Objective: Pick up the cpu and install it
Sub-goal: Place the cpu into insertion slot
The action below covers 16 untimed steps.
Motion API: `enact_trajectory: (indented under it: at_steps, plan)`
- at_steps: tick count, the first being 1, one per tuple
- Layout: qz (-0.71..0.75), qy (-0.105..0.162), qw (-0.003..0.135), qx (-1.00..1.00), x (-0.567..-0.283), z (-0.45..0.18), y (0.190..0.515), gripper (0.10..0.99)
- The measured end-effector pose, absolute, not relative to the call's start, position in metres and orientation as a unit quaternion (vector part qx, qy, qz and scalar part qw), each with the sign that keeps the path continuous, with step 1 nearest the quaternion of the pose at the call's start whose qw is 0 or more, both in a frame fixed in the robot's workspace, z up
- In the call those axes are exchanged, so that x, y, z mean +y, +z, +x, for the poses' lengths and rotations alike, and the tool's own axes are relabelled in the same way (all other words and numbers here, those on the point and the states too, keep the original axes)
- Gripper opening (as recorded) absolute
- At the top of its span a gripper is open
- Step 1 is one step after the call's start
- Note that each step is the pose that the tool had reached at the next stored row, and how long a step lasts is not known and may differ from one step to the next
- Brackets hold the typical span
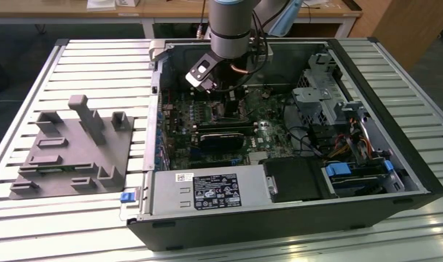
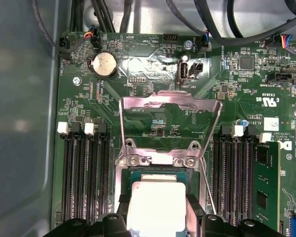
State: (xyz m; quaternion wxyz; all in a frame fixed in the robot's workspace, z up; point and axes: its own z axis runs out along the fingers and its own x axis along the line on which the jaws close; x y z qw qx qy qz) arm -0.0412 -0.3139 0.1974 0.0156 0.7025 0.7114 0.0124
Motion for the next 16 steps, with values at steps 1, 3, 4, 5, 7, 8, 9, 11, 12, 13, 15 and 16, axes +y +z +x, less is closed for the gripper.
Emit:
enact_trajectory:
  at_steps: [1,3,4,5,7,8,9,11,12,13,15,16]
  plan:
    - [0.703,0.012,0.016,0.711,-0.3139,-0.0412,0.1972,0.525]
    - [0.702,0.012,0.016,0.711,-0.3140,-0.0412,0.1968,0.525]
    - [0.702,0.012,0.016,0.711,-0.3139,-0.0412,0.1967,0.525]
    - [0.703,0.012,0.016,0.711,-0.3138,-0.0411,0.1966,0.525]
    - [0.702,0.012,0.016,0.711,-0.3139,-0.0412,0.1966,0.525]
    - [0.703,0.013,0.016,0.711,-0.3139,-0.0412,0.1968,0.525]
    - [0.702,0.013,0.015,0.711,-0.3140,-0.0412,0.1971,0.525]
    - [0.702,0.013,0.015,0.711,-0.3148,-0.0415,0.1978,0.525]
    - [0.702,0.013,0.015,0.711,-0.3154,-0.0417,0.1981,0.525]
    - [0.702,0.013,0.015,0.711,-0.3164,-0.0417,0.1980,0.525]
    - [0.702,0.013,0.015,0.711,-0.3181,-0.0418,0.1980,0.525]
    - [0.703,0.013,0.015,0.711,-0.3187,-0.0418,0.1980,0.525]
